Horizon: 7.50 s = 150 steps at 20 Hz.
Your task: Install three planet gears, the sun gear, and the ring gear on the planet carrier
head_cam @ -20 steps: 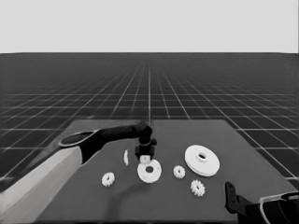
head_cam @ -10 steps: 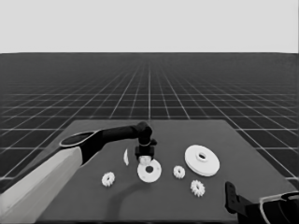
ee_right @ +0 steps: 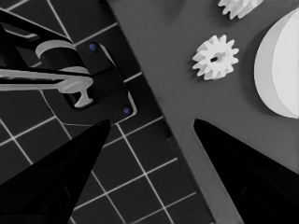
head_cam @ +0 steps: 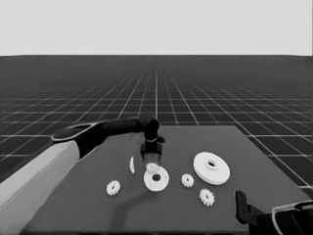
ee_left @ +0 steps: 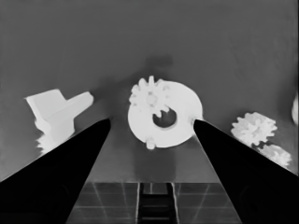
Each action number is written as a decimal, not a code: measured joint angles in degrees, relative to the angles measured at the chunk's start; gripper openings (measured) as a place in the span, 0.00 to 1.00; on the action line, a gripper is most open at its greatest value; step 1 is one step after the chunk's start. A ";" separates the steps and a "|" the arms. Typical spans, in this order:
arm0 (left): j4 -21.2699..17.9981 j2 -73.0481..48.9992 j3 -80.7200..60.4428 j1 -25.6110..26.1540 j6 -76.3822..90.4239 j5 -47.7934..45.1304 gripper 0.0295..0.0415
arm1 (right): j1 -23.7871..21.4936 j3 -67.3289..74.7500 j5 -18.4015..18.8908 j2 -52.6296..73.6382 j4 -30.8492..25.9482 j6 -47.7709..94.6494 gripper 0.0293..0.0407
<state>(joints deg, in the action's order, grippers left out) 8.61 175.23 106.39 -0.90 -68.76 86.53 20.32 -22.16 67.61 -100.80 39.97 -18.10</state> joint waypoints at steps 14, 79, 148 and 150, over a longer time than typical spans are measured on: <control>2.19 -36.99 -43.15 1.83 -6.16 0.47 0.75 | 0.00 0.00 0.00 0.00 0.00 0.00 0.81; 2.99 -6.86 -25.96 2.23 -18.89 3.09 0.75 | 0.00 0.00 0.00 0.00 0.00 0.00 0.81; 9.16 -74.68 -82.45 -18.70 88.86 -47.78 0.75 | -12.51 -69.48 17.96 -66.35 -21.76 -58.24 0.17; 9.16 -74.68 -82.45 -18.70 88.86 -47.78 0.75 | -11.92 -70.13 17.63 -66.55 -21.14 -57.87 0.17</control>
<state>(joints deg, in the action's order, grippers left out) 17.77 100.55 23.94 -19.61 20.10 38.76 8.40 -92.29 85.24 -167.35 18.83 -75.97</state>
